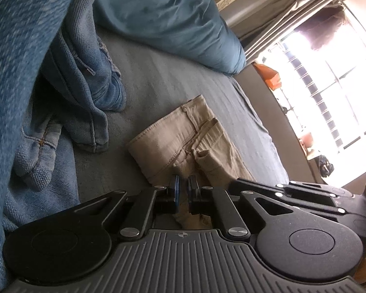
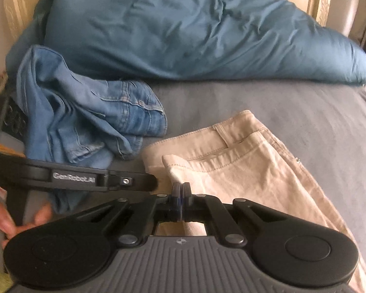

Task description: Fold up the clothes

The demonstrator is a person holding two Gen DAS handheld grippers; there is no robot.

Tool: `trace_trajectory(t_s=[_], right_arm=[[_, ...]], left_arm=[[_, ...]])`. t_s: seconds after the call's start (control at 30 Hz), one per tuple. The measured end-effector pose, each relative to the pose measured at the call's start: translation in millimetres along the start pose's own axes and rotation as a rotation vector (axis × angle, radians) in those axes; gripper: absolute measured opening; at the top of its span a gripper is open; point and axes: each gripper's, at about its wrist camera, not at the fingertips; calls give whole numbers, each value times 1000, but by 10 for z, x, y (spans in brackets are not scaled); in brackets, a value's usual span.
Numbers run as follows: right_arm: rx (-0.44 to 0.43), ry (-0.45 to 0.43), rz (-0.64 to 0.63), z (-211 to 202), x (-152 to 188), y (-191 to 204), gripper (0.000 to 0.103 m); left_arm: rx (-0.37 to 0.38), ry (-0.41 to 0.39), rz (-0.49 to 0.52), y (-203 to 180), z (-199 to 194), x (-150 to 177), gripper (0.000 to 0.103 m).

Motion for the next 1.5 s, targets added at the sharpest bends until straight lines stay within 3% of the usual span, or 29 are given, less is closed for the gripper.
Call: trace_trajectory(t_s=[0.33,0.47,0.5,0.73,0.87,0.9,0.97,1.03,1.2,1.37,1.5], right_arm=[[-18,37,5,154,67,65,4],[-10,1,-38,58,120,140,31],[8,-4,-59,57,131,182,32],[134,9,-173,204,149,417,31],[167,10,-172,243,149,437,23],[168,9,-157,244,145,419,18],[159,4,-123,233,136,370,12],[147,-3,-85,217,131,319,9],[124,-25,-31,174,145,288,6],[118,-48,-17,148,173,296,6],[116,-74,-9,104,186,303,4]], left_arm=[[7,1,-7,11,-15,-4,5],[23,-1,-12,18,-7,-15,5],[25,-2,-13,22,-8,-17,5],[46,-6,-17,42,-27,-9,5],[69,-3,-15,35,-32,-17,7],[84,-3,-7,34,-41,-18,10],[97,9,2,11,-33,-22,30],[110,21,10,-11,-24,-26,37],[110,55,-18,-34,55,-47,42],[128,63,-51,-41,139,-80,54],[134,72,-77,-45,183,-100,55]])
Point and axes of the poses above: each gripper's, at about its wrist camera, not at the fingertips, and z roughly the way its jaws point, y to its left, x to its underside, and after that the axes turned 13 degrees about y, right-handed
